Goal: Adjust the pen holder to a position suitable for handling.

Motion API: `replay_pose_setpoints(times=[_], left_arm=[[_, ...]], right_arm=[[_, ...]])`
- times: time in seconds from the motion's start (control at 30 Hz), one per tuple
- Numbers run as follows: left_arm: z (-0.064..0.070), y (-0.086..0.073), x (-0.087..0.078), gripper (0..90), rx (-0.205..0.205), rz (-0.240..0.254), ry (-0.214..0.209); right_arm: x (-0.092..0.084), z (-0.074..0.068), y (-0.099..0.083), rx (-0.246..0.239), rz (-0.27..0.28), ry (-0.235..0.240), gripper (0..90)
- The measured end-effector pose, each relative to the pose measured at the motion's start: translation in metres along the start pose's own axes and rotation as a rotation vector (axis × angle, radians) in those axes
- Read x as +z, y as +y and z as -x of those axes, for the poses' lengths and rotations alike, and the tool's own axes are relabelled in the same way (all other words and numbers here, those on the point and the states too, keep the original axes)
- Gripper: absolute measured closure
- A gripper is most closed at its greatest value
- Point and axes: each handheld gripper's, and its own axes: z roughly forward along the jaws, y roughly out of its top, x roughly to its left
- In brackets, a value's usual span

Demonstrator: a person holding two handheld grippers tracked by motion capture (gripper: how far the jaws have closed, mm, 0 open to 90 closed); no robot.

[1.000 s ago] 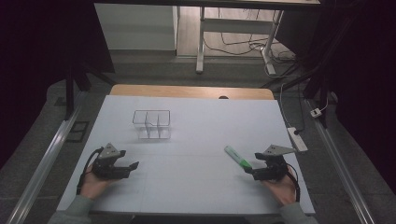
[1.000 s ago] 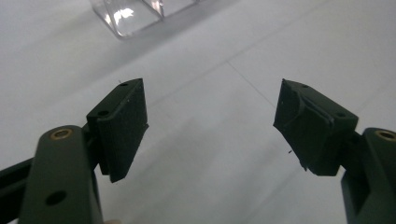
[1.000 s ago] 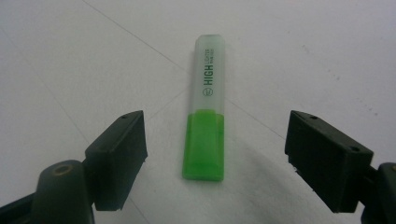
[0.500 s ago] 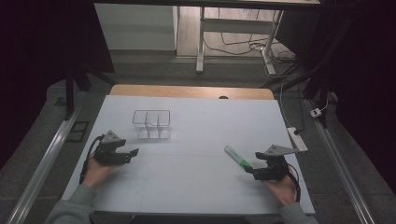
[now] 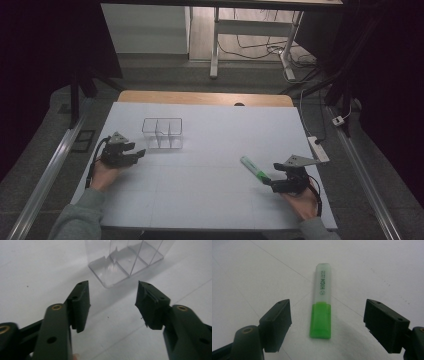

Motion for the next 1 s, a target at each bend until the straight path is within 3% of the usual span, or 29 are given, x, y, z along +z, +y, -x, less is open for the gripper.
replay_pose_setpoints(times=[0.13,0.37,0.6,1.0], left_arm=[[-0.005,0.004,0.006,58.7,0.008,-0.001,0.008],[-0.014,0.008,0.012,88.4,-0.005,0.014,0.010],[-0.021,0.014,0.018,88.8,-0.008,0.010,0.010],[-0.020,0.021,0.031,88.8,-0.010,0.003,-0.007]], right_arm=[[0.000,0.000,0.000,-0.001,-0.001,0.000,21.7],[0.001,0.000,0.000,0.000,-0.005,0.000,21.8],[0.001,0.000,0.000,0.001,-0.005,-0.001,21.8],[0.002,0.000,-0.001,0.001,-0.010,-0.001,21.8]])
